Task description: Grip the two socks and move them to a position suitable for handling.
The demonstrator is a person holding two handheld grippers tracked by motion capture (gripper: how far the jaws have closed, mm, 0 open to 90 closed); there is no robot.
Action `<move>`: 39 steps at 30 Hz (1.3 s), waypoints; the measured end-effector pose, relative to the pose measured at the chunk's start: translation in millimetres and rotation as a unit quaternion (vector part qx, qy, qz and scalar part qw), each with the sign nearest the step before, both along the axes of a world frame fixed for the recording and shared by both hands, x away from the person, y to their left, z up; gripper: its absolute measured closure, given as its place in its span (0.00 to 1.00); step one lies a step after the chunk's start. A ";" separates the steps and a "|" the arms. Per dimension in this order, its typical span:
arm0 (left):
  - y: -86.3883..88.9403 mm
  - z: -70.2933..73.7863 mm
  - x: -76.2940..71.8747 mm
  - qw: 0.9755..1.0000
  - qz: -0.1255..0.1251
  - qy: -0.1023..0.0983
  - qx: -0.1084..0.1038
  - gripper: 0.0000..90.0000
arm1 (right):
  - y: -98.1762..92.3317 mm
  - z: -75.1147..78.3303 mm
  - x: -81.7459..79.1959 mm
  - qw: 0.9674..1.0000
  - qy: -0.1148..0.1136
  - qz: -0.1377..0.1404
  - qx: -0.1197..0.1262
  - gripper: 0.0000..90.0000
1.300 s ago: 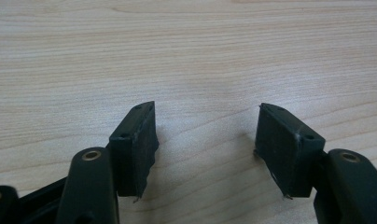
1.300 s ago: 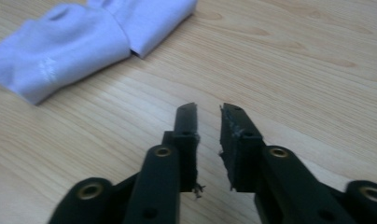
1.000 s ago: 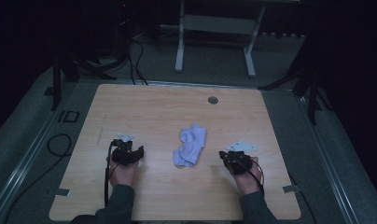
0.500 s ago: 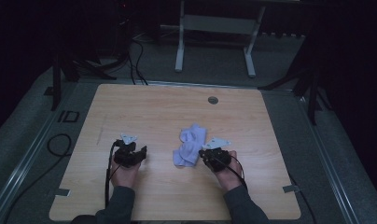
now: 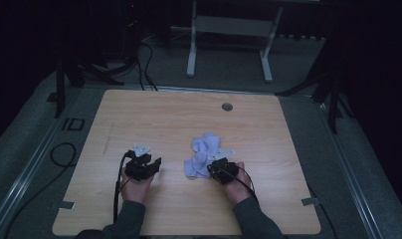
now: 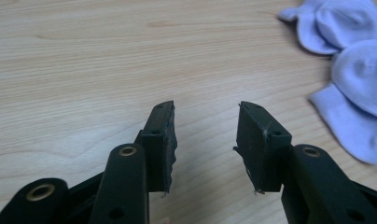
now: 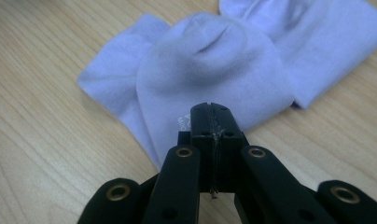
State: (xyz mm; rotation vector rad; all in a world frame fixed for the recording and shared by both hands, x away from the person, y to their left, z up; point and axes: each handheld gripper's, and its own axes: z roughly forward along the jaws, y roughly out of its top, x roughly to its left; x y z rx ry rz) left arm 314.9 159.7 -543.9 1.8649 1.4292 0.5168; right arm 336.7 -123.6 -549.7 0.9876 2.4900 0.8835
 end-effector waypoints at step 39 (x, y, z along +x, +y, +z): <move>-62.6 -7.7 -7.8 0.985 -0.172 0.016 0.001 1.00 | 13.0 -3.3 -15.6 0.999 -0.004 0.032 0.003 1.00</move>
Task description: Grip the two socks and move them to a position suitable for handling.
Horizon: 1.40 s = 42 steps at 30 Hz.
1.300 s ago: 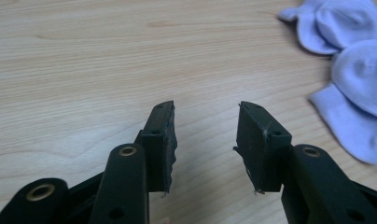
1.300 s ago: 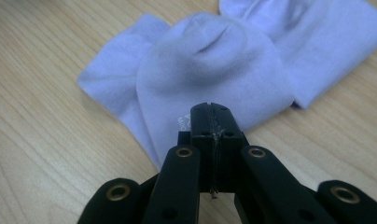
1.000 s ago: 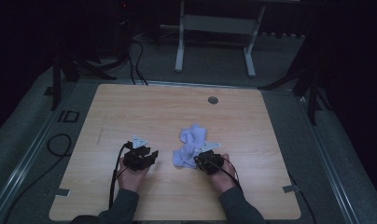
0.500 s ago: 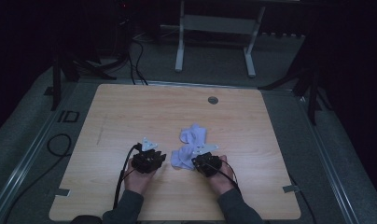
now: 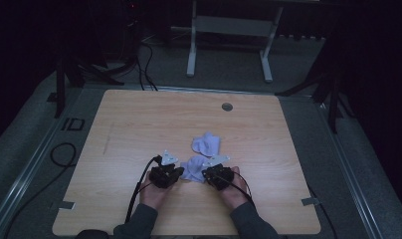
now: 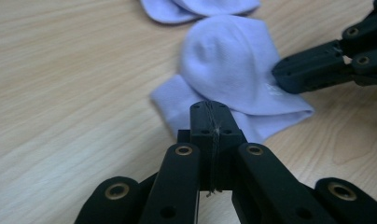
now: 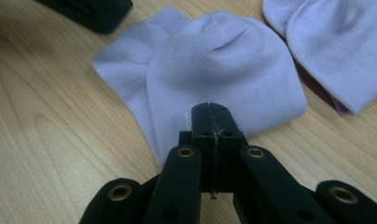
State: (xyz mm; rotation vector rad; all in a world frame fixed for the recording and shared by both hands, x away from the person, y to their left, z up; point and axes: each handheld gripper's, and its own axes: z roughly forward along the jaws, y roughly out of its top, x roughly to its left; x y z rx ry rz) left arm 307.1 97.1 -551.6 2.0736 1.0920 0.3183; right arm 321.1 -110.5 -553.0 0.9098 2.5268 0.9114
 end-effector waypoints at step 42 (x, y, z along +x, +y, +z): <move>-8.6 -9.0 -4.4 1.000 0.007 -0.003 0.025 1.00 | 44.7 15.0 23.5 0.999 0.030 0.030 -0.001 0.91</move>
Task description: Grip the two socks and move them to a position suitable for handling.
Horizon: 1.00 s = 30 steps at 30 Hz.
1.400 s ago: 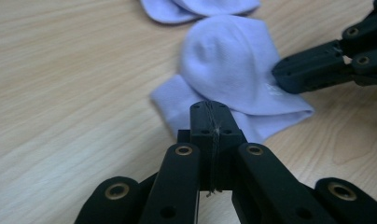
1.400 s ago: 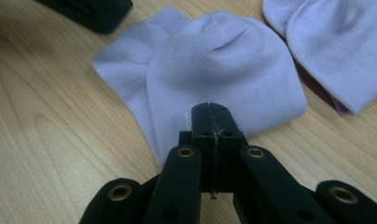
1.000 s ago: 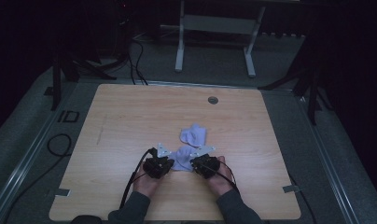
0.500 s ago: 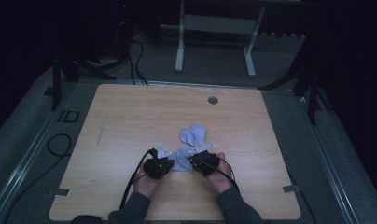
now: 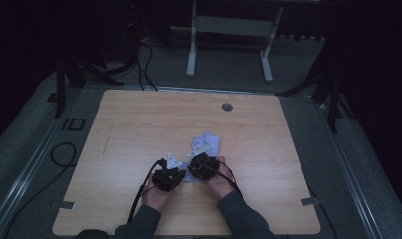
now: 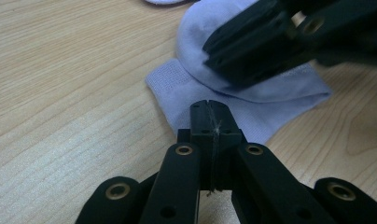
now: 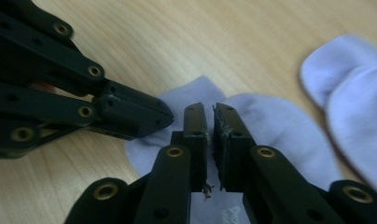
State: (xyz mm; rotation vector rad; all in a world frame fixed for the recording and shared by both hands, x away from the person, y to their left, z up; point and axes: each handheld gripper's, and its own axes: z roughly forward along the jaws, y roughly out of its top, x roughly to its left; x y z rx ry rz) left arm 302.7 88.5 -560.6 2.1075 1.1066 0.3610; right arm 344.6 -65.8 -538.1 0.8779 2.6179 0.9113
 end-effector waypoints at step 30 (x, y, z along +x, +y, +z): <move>0.2 -0.4 -0.7 1.000 0.005 0.001 -0.004 1.00 | -52.1 10.4 -22.1 0.998 -0.010 -0.048 0.049 0.97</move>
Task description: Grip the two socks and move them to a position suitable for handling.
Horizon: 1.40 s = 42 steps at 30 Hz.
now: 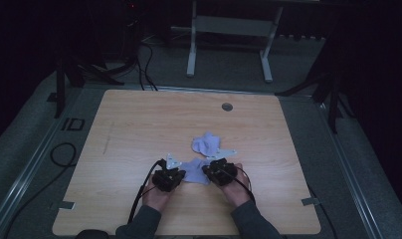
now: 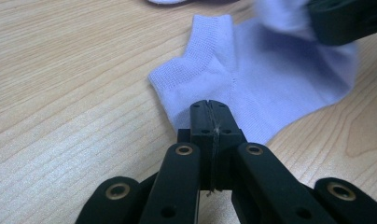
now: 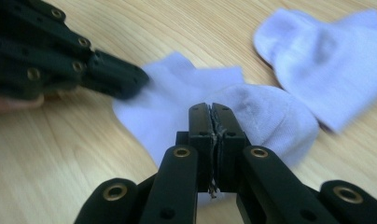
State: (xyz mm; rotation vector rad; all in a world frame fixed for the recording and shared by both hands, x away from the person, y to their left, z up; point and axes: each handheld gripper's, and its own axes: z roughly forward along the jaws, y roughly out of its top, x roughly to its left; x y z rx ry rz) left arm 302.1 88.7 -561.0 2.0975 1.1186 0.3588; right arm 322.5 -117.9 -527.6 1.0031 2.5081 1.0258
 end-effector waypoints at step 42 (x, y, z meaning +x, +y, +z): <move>0.8 0.7 -1.3 1.000 0.005 0.005 0.000 1.00 | -62.5 -16.3 -20.7 0.997 -0.006 -0.066 -0.041 0.97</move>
